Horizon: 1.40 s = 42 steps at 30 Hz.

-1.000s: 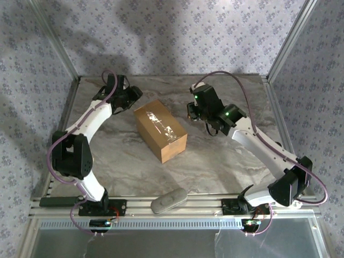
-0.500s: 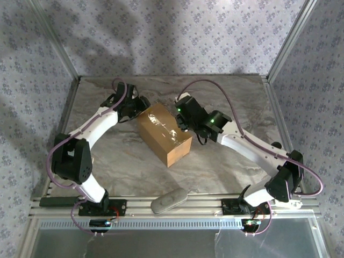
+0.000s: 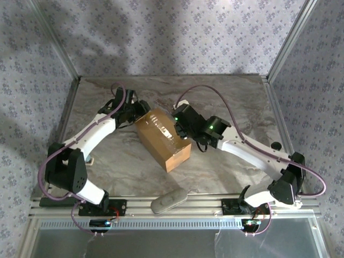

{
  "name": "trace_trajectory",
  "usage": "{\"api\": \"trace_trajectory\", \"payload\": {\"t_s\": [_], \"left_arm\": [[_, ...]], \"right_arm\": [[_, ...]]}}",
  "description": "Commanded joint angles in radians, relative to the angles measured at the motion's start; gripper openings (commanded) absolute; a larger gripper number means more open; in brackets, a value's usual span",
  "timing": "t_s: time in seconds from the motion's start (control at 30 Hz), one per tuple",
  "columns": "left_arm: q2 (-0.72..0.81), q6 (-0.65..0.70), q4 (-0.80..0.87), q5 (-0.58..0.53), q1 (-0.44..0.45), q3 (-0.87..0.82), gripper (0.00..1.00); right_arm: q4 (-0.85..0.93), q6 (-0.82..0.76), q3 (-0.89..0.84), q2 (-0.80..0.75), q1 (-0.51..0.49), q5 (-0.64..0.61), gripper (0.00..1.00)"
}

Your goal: Unpack the express box

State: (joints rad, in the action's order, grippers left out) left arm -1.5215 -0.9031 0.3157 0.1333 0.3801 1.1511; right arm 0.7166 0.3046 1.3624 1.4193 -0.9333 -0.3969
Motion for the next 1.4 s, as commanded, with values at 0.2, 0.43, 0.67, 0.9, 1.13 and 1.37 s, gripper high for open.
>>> {"api": "trace_trajectory", "payload": {"t_s": [0.2,0.43,0.67,0.9,1.13,1.37], "left_arm": [[0.080,-0.016,0.013,-0.032,0.006,-0.018,0.49],[0.087,0.038,0.139,-0.092,-0.011,0.121,0.52],[0.168,0.008,0.248,-0.105,-0.029,0.110,0.52],[0.342,-0.008,0.325,-0.051,-0.024,-0.043,0.54],[0.421,-0.040,0.354,0.001,0.011,-0.145,0.57],[0.419,-0.086,0.283,0.016,0.027,-0.220,0.60]], "right_arm": [[0.027,0.048,-0.019,-0.056,-0.015,-0.011,0.00],[0.058,-0.010,0.032,-0.072,-0.008,-0.028,0.00],[0.039,-0.063,0.030,-0.077,0.020,-0.032,0.00],[0.045,-0.059,-0.006,-0.069,0.022,-0.036,0.00],[0.086,-0.019,0.000,-0.075,-0.014,-0.014,0.00],[0.120,0.038,0.010,-0.078,-0.067,-0.014,0.00]]}}
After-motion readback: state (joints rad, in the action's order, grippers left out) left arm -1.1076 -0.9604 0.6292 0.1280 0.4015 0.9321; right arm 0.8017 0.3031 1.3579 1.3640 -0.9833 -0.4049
